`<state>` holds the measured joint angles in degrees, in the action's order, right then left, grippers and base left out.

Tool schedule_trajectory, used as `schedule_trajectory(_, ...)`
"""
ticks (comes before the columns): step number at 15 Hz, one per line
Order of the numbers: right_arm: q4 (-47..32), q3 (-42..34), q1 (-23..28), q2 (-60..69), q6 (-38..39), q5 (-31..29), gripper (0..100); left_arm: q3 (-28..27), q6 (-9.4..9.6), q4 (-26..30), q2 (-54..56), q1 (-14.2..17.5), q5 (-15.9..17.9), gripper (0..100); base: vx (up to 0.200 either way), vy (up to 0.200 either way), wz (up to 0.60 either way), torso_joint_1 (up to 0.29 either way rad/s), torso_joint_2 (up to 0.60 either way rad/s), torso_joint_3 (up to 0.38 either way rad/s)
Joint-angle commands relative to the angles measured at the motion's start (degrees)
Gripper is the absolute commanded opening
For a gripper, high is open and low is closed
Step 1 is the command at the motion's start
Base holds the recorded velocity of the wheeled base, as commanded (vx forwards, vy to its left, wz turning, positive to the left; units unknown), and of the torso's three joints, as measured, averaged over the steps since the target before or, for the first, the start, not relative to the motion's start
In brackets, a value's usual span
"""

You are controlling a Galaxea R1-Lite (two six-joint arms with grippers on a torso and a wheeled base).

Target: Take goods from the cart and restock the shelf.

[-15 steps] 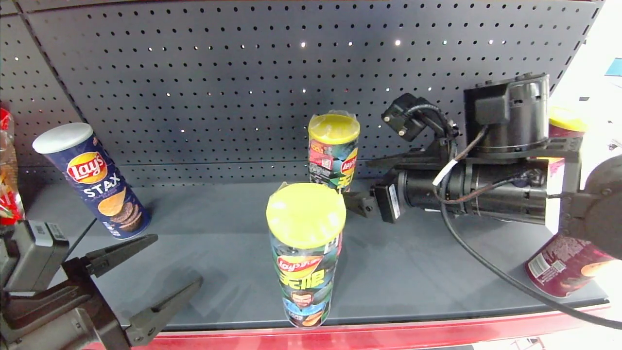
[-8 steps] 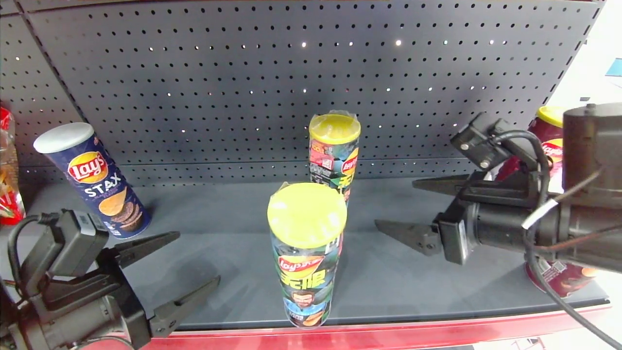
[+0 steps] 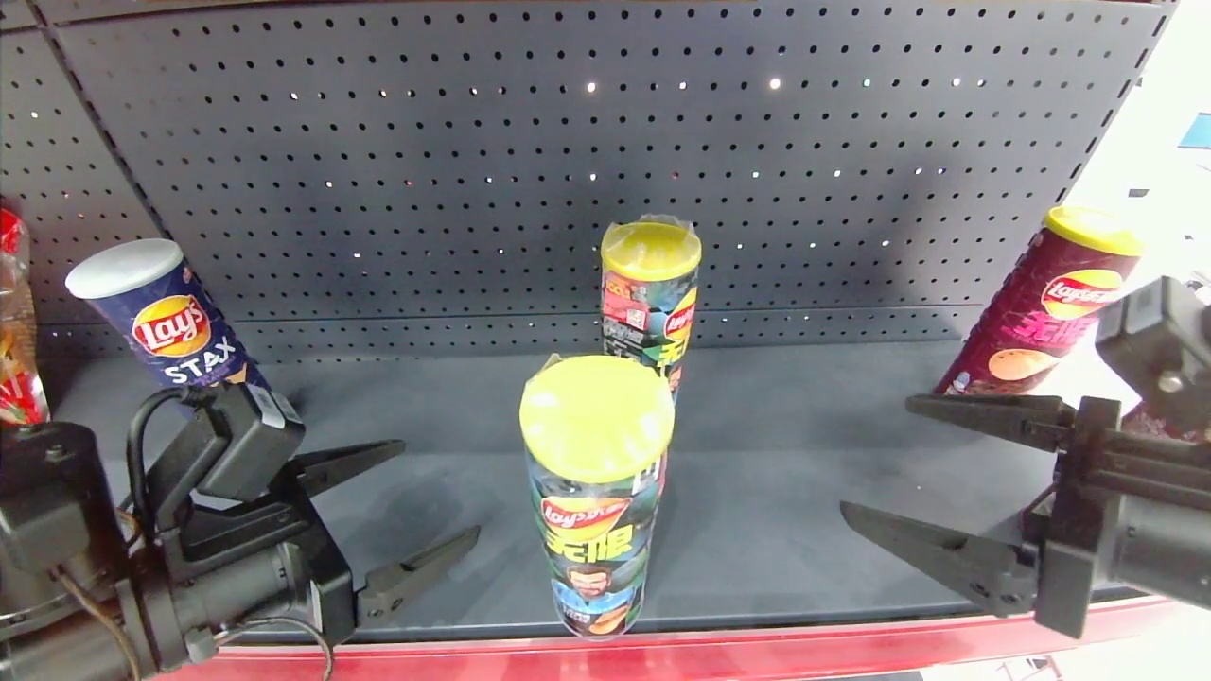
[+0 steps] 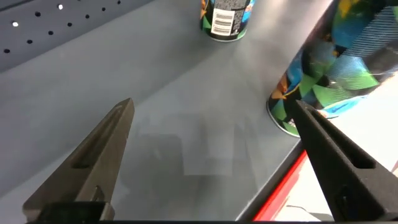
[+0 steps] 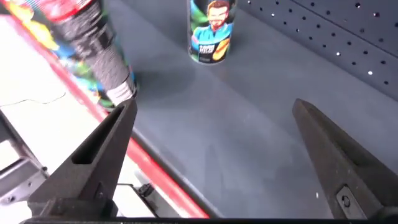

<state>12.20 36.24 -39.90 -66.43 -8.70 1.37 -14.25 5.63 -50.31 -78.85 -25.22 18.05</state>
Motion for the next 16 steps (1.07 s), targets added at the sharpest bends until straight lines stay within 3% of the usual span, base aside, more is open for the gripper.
schedule_trajectory(1, 0.01, -2.67, -0.18, 4.64, -0.35, 0.04, 100, -0.87, -0.01, -0.05, -2.01, -0.35, -0.04, 100, 0.0, 0.0, 0.0, 0.0, 0.0, 0.0)
schedule_trajectory(8, -0.16, -15.5, -1.06, 21.43, -3.25, 1.97, 100, -2.18, -0.01, -0.14, -5.88, -2.99, -0.04, 100, 0.0, 0.0, 0.0, 0.0, 0.0, 0.0)
schedule_trajectory(10, -0.43, -18.66, -0.71, 27.93, -3.16, 1.36, 100, -3.77, 1.14, -0.14, -7.9, -2.99, -0.04, 100, 0.0, 0.0, 0.0, 0.0, 0.0, 0.0)
schedule_trajectory(11, -0.51, -19.81, 0.26, 30.57, -3.16, 0.74, 100, -4.29, 2.1, -0.14, -8.78, -2.99, -0.04, 100, 0.0, 0.0, 0.0, 0.0, 0.0, 0.0)
schedule_trajectory(16, -7.37, -19.63, 7.12, 38.57, -2.63, -0.4, 100, -3.5, 2.54, 0.04, -8.69, -3.08, -0.04, 100, 0.0, 0.0, 0.0, 0.0, 0.0, 0.0)
